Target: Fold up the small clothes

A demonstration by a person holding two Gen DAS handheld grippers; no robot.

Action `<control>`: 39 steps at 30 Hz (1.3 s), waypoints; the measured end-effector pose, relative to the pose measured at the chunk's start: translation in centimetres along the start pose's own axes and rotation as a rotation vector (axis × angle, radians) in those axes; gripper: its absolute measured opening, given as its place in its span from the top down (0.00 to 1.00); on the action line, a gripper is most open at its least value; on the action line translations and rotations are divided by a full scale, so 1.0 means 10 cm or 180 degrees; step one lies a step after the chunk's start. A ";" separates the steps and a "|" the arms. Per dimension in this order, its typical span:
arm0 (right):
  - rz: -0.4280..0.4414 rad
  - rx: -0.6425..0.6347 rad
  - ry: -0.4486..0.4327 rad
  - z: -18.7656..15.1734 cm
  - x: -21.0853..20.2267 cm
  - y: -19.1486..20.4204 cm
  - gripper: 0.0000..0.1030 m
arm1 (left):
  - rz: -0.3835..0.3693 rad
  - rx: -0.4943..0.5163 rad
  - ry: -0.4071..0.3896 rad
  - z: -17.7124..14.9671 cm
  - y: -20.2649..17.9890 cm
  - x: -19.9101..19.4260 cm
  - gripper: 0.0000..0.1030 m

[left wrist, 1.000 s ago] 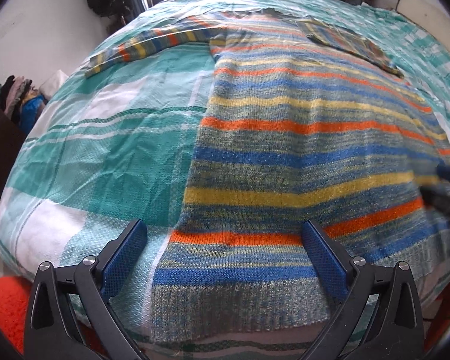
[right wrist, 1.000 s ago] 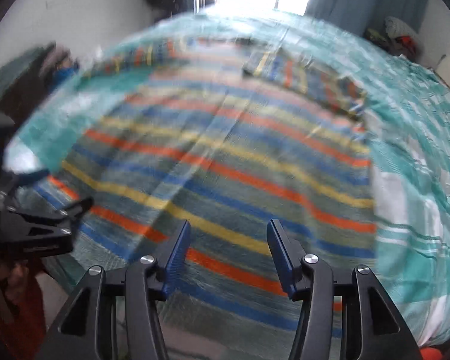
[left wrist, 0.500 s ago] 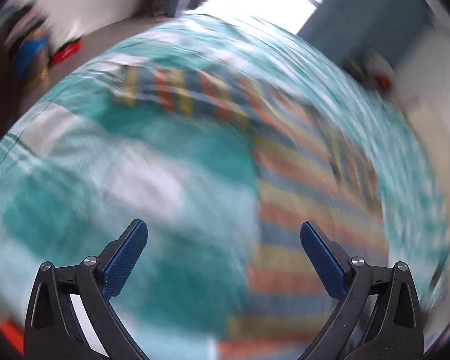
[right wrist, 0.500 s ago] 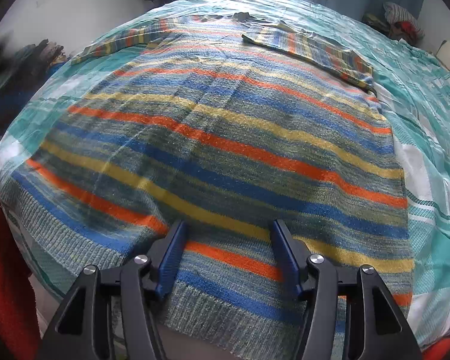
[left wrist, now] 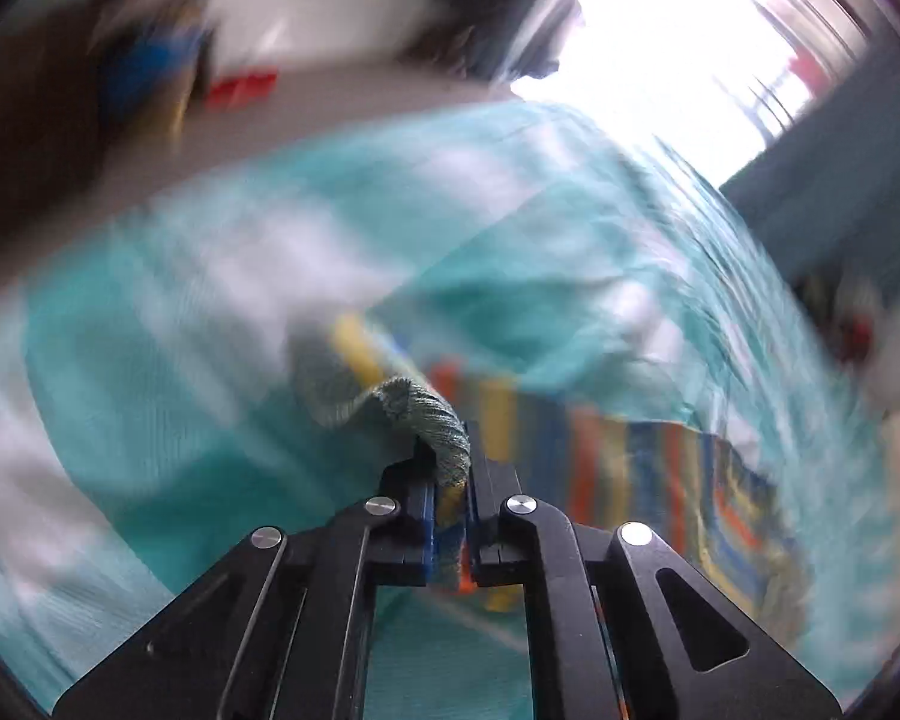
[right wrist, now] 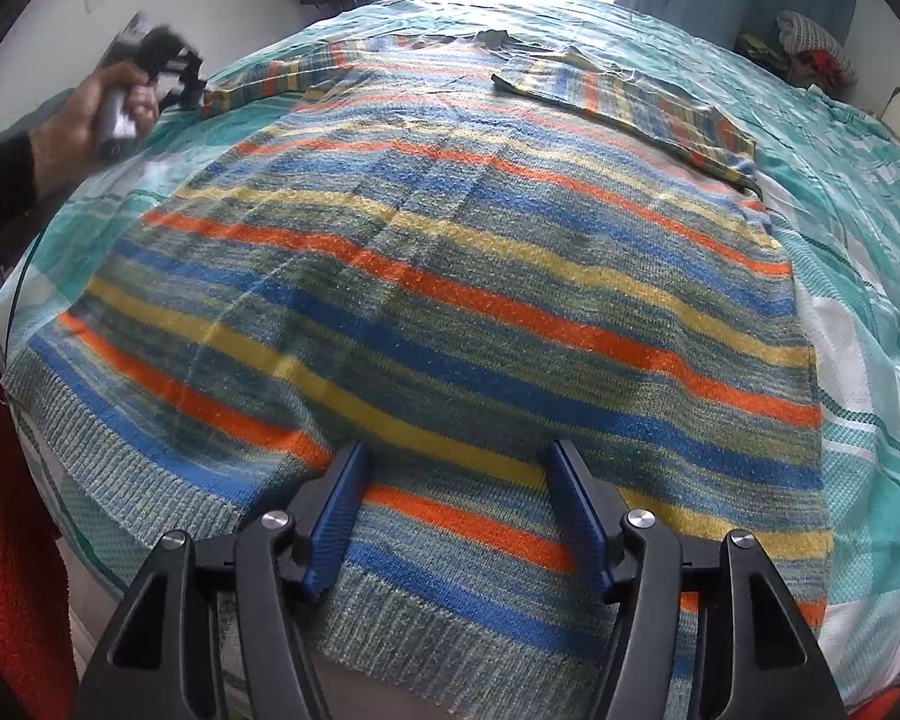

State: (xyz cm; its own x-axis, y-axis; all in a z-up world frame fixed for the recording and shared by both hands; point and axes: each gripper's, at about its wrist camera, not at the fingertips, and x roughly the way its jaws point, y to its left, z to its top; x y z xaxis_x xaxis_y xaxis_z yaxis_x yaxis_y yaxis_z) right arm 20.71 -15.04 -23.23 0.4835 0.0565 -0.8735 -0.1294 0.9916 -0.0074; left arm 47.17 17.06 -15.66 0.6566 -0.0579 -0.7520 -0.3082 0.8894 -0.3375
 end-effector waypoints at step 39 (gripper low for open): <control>0.1374 0.1670 -0.0211 2.20 0.49 -2.27 0.61 | -0.0303 0.1895 0.1051 -0.86 -2.08 0.71 0.96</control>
State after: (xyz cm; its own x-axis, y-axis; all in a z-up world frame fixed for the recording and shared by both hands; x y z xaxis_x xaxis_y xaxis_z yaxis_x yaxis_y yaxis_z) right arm 45.08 -34.70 -16.65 0.5370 0.4502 -0.7135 0.1062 0.8029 0.5866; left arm 52.37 -5.77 -18.86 0.3887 -0.1993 -0.8996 0.2333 0.9658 -0.1132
